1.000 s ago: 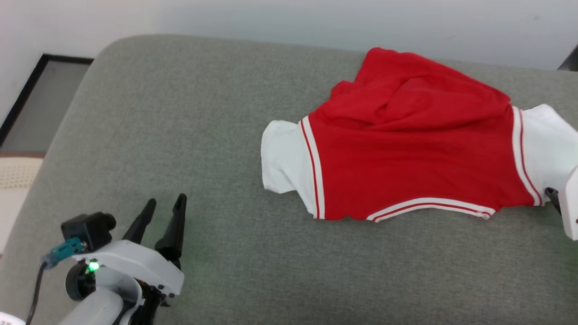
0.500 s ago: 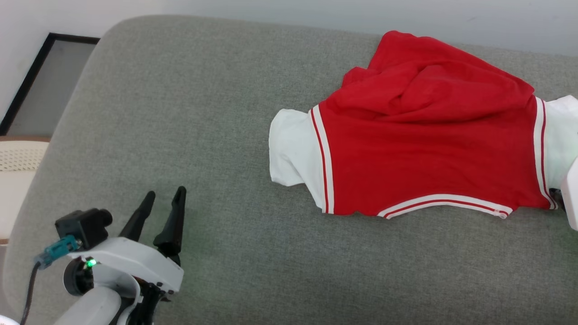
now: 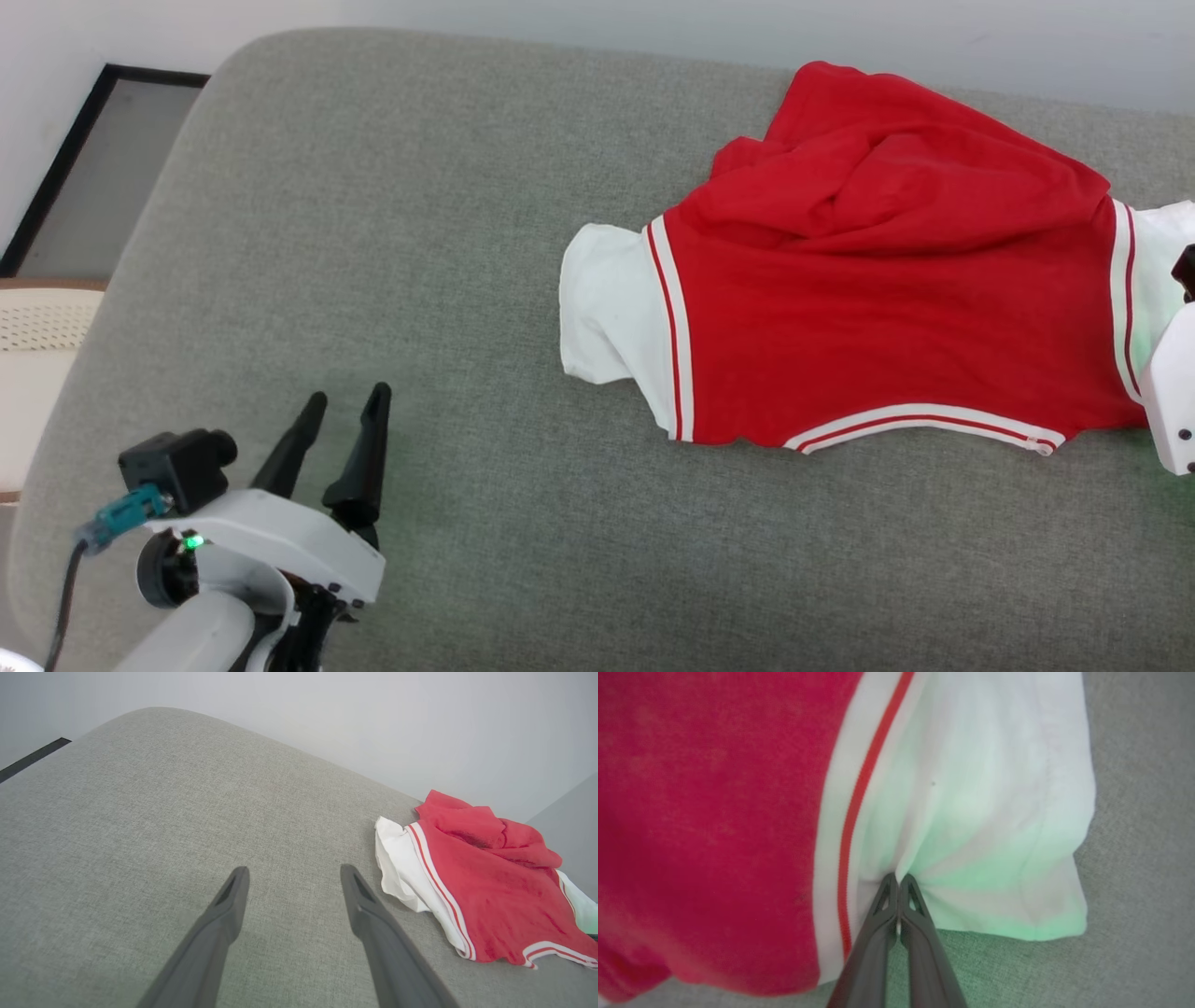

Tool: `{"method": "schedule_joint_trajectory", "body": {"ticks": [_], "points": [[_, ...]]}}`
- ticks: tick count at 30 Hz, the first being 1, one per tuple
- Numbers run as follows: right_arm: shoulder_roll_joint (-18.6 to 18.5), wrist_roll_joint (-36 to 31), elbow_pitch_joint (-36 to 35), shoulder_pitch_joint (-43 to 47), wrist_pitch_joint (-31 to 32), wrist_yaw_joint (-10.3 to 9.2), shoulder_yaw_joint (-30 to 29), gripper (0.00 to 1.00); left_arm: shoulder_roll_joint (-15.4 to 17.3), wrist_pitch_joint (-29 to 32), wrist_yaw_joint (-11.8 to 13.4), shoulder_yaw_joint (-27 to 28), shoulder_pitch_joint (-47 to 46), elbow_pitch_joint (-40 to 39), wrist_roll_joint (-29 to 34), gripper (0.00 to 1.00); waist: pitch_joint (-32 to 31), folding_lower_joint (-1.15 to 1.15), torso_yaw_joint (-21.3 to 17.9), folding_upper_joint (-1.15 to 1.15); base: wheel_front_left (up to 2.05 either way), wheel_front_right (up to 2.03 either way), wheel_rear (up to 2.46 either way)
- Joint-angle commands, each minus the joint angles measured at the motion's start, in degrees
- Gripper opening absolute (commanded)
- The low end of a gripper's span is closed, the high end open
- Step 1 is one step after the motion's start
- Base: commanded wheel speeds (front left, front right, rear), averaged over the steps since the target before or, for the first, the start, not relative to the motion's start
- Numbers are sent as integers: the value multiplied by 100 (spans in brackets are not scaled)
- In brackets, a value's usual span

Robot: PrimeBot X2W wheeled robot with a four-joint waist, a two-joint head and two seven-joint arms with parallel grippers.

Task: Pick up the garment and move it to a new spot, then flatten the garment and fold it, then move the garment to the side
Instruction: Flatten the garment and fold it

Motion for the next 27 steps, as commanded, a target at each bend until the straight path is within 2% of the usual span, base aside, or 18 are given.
{"method": "schedule_joint_trajectory", "body": {"ticks": [1,4,7,9,12,16,20,27], "points": [[110,14,373,380,73,-10,194,0,-23,7,-42,-29,-41,-30,38,100,-21,0,-10,0,0,0,0],[127,46,435,321,16,-10,236,0,1,110,-71,-117,-188,-99,123,100,-45,0,-25,0,0,0,0],[140,76,505,272,-36,-10,266,0,83,463,-202,-361,-550,-138,322,100,-62,0,-23,0,0,0,0],[155,98,552,202,-46,-10,285,0,50,932,-409,-593,-876,-119,304,100,-56,0,-22,0,0,0,0],[200,122,626,75,-88,-11,306,0,136,1674,-738,-974,-1620,64,604,100,-24,0,-34,0,0,0,0],[267,119,742,-60,-128,-13,389,0,-115,2654,-1293,-1371,-2378,434,476,100,40,0,-48,0,0,0,0],[310,117,807,-242,-153,-15,479,0,-467,3618,-1724,-1611,-2997,1048,103,100,141,0,-71,0,0,0,0],[417,117,890,-510,-214,-16,668,0,-1058,4803,-2059,-1983,-3665,2168,-303,100,284,0,-160,0,0,0,0]]}}
